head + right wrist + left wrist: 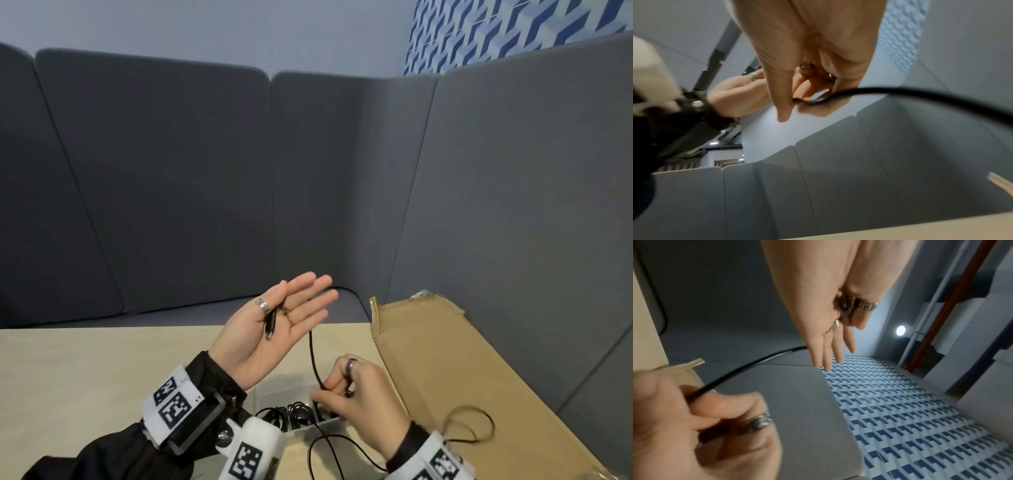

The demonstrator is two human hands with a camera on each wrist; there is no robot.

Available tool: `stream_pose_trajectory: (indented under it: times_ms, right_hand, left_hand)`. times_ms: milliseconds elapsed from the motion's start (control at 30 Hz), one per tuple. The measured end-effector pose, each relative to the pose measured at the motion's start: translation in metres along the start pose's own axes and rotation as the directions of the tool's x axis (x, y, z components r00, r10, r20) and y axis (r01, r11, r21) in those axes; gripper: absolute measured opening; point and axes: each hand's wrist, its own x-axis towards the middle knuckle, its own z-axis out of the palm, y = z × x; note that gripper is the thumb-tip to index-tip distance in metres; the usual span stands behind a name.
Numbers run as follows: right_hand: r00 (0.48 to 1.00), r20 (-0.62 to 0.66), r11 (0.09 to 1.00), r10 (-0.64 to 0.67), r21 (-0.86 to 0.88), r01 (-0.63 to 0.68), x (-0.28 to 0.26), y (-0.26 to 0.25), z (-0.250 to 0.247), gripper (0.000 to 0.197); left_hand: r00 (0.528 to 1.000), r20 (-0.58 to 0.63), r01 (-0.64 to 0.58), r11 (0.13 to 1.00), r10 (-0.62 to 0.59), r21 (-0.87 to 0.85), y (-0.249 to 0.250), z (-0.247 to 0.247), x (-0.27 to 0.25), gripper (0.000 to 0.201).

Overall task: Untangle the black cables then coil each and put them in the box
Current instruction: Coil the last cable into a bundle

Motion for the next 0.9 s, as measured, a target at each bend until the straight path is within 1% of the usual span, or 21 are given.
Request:
stream_pose_trajectory:
  times_ms: [33, 67, 100, 133, 167, 200, 233, 267, 300, 333, 367, 400, 433, 467, 500, 567, 600, 667, 733, 800, 900]
  right_hand:
    - [0.996, -0.043, 0.996, -0.073, -0.052, 0.07, -0.002, -0.003, 0.006, 0.032]
    - [0.987, -0.077, 0.986, -0.143, -0.099, 0.135, -0.004, -0.006, 0.009, 0.034]
    - [0.968, -0.104, 0.965, -0.228, -0.157, 0.21, -0.005, -0.009, 0.009, 0.033]
    - [0.936, -0.125, 0.922, -0.329, -0.258, 0.29, -0.006, -0.01, 0.006, 0.03]
    - [0.897, -0.127, 0.854, -0.423, -0.386, 0.349, -0.005, -0.01, 0.0, 0.03]
    - [0.865, -0.111, 0.775, -0.49, -0.51, 0.373, -0.004, -0.012, -0.007, 0.033]
    - [0.854, -0.081, 0.706, -0.514, -0.606, 0.367, -0.002, -0.013, -0.014, 0.036]
    - [0.864, -0.055, 0.665, -0.5, -0.664, 0.342, 0.001, -0.013, -0.02, 0.035]
    - [0.884, -0.05, 0.657, -0.465, -0.689, 0.307, 0.004, -0.016, -0.024, 0.031]
    - [0.915, -0.051, 0.681, -0.401, -0.684, 0.261, 0.008, -0.014, -0.028, 0.029]
    - [0.96, -0.025, 0.743, -0.28, -0.639, 0.2, 0.009, -0.011, -0.036, 0.033]
    - [0.988, 0.077, 0.822, -0.135, -0.548, 0.155, 0.008, -0.006, -0.043, 0.036]
    - [0.976, 0.218, 0.893, -0.012, -0.436, 0.108, 0.005, -0.005, -0.051, 0.035]
    - [0.94, 0.337, 0.928, 0.049, -0.363, 0.081, 0.001, -0.006, -0.059, 0.032]
    - [0.906, 0.418, 0.944, 0.063, -0.319, 0.081, -0.002, -0.008, -0.066, 0.03]
    - [0.862, 0.502, 0.961, 0.078, -0.267, 0.069, -0.005, -0.005, -0.077, 0.028]
    - [0.847, 0.523, 0.969, 0.097, -0.243, 0.039, -0.006, -0.002, -0.08, 0.028]
    - [0.823, 0.559, 0.984, 0.101, -0.177, 0.0, -0.007, 0.007, -0.082, 0.028]
    - [0.8, 0.595, 0.997, 0.078, -0.066, -0.048, -0.012, 0.015, -0.075, 0.027]
    - [0.792, 0.603, 0.989, 0.095, 0.034, -0.144, -0.017, 0.022, -0.067, 0.025]
    - [0.792, 0.592, 0.964, 0.153, 0.088, -0.253, -0.021, 0.03, -0.058, 0.021]
  left_hand:
    - [0.998, -0.046, -0.043, 0.998, 0.045, 0.051, -0.002, -0.001, 0.003, 0.038]
    - [0.992, -0.074, -0.087, 0.979, 0.102, 0.183, -0.004, -0.002, 0.004, 0.04]
    - [0.982, -0.071, -0.131, 0.905, 0.175, 0.405, -0.006, -0.007, 0.005, 0.039]
    - [0.971, -0.023, -0.161, 0.718, 0.24, 0.677, -0.009, -0.01, 0.004, 0.036]
    - [0.966, 0.056, -0.161, 0.418, 0.252, 0.894, -0.012, -0.016, 0.003, 0.033]
    - [0.973, 0.128, -0.15, 0.106, 0.191, 0.983, -0.015, -0.022, 0.002, 0.029]
    - [0.981, 0.167, -0.154, -0.131, 0.1, 0.979, -0.019, -0.025, 0.001, 0.029]
    - [0.987, 0.16, -0.152, -0.244, 0.013, 0.958, -0.022, -0.026, 0.0, 0.03]
    - [0.991, 0.122, -0.131, -0.253, -0.052, 0.958, -0.023, -0.025, -0.002, 0.031]
    - [0.992, 0.072, -0.093, -0.217, -0.105, 0.972, -0.022, -0.023, -0.004, 0.033]
    - [0.989, 0.026, -0.052, -0.177, -0.143, 0.983, -0.02, -0.023, -0.004, 0.035]
    - [0.984, -0.011, -0.015, -0.146, -0.175, 0.989, -0.018, -0.023, -0.005, 0.036]
    - [0.976, -0.047, 0.018, -0.134, -0.214, 0.991, -0.016, -0.026, -0.005, 0.035]
    - [0.962, -0.071, 0.037, -0.13, -0.263, 0.991, -0.015, -0.028, -0.005, 0.032]
    - [0.946, -0.085, 0.043, -0.139, -0.312, 0.989, -0.015, -0.029, -0.006, 0.029]
    - [0.926, -0.081, 0.026, -0.151, -0.369, 0.988, -0.015, -0.03, -0.006, 0.023]
    - [0.934, -0.06, 0.005, -0.157, -0.352, 0.988, -0.014, -0.03, -0.005, 0.019]
    - [0.969, 0.016, -0.073, -0.221, -0.248, 0.972, -0.008, -0.027, -0.002, 0.011]
    - [0.987, 0.091, -0.132, -0.345, -0.133, 0.929, -0.002, -0.023, -0.001, 0.012]
    - [0.986, 0.166, -0.161, -0.444, -0.03, 0.881, 0.002, -0.02, -0.001, 0.022]
    - [0.958, 0.27, -0.195, -0.461, 0.101, 0.865, 0.008, -0.019, 0.002, 0.045]
